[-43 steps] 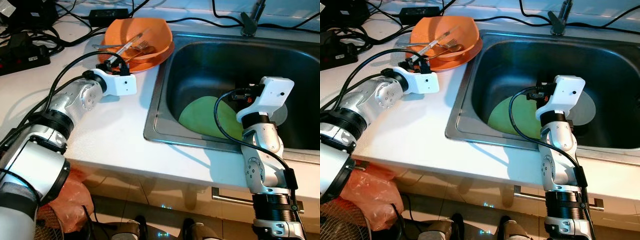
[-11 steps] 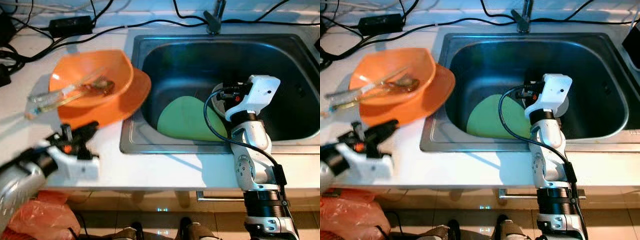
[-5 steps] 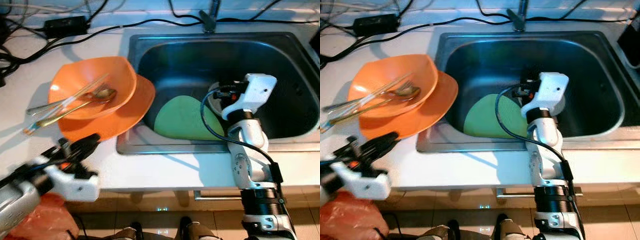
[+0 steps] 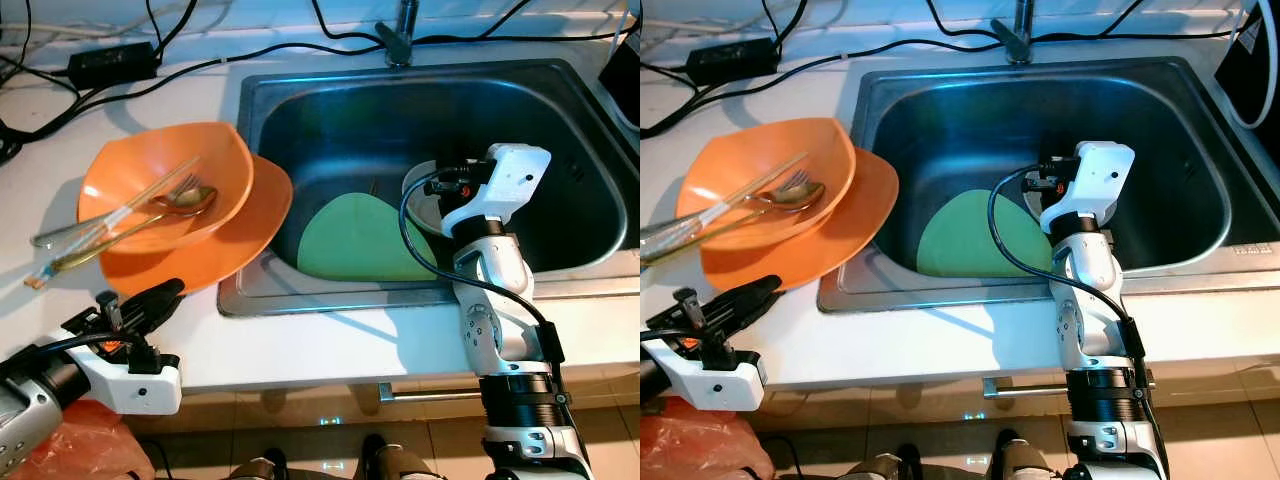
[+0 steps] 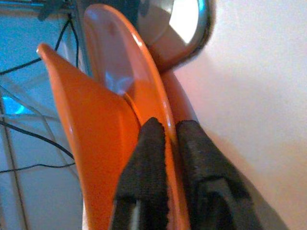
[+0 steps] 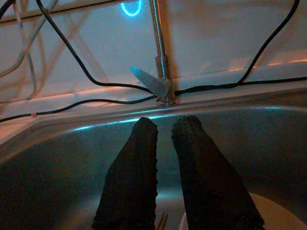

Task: Kitchen organization

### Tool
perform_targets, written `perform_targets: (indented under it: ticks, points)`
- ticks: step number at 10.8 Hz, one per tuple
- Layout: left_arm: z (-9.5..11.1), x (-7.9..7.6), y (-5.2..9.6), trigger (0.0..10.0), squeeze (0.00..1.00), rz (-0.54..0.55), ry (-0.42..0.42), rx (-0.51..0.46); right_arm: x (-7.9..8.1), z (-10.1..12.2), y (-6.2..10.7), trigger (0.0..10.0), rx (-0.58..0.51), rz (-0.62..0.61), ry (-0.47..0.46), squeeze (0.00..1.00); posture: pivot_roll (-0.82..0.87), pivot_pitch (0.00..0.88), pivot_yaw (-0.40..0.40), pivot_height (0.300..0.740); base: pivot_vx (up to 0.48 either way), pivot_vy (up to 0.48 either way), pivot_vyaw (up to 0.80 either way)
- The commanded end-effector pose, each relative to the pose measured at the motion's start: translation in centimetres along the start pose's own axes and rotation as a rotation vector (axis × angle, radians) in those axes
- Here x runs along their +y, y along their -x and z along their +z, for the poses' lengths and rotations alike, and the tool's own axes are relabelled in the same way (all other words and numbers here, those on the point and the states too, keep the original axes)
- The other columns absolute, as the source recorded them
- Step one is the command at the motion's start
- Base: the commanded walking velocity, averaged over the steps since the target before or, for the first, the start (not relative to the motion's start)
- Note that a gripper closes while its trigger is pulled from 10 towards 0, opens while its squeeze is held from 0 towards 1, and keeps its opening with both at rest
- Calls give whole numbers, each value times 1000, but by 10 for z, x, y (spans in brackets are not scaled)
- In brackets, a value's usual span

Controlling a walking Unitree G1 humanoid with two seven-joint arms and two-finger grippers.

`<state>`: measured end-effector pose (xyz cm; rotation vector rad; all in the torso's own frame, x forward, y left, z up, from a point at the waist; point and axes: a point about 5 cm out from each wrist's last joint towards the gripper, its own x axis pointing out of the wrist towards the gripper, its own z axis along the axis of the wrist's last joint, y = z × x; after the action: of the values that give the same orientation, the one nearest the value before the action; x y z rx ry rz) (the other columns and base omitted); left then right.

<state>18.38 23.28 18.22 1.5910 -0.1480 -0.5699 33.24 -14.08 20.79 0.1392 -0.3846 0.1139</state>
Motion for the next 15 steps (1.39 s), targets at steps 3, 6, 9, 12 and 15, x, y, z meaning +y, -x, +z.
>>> perform_targets:
  ticks: [3, 6, 9, 12, 15]
  points:
    - [-14, -55, 4, 10000, 1000, -241, 112, 91, -11, -19, 11, 10000, 71, -34, -10, 0, 127, 280, 34, 740, 0, 0, 0]
    - [-13, -51, 2, 10000, 655, -210, 131, 79, -11, -19, 11, 10000, 70, -37, -11, 0, 128, 278, 34, 740, 0, 0, 0]
    - [6, -32, -5, 10000, 0, -110, 279, -63, -12, -20, 11, 10000, 73, -32, -11, 0, 129, 279, 26, 740, 0, 0, 0]
    - [15, -21, -8, 10000, 129, -118, 327, -145, -10, -21, 10, 10000, 77, -27, -12, 0, 135, 278, 22, 740, 0, 0, 0]
    - [20, 5, -19, 10000, 1000, -57, 343, -237, -11, -21, 10, 10000, 77, -26, -10, 0, 129, 279, 20, 740, 0, 0, 0]
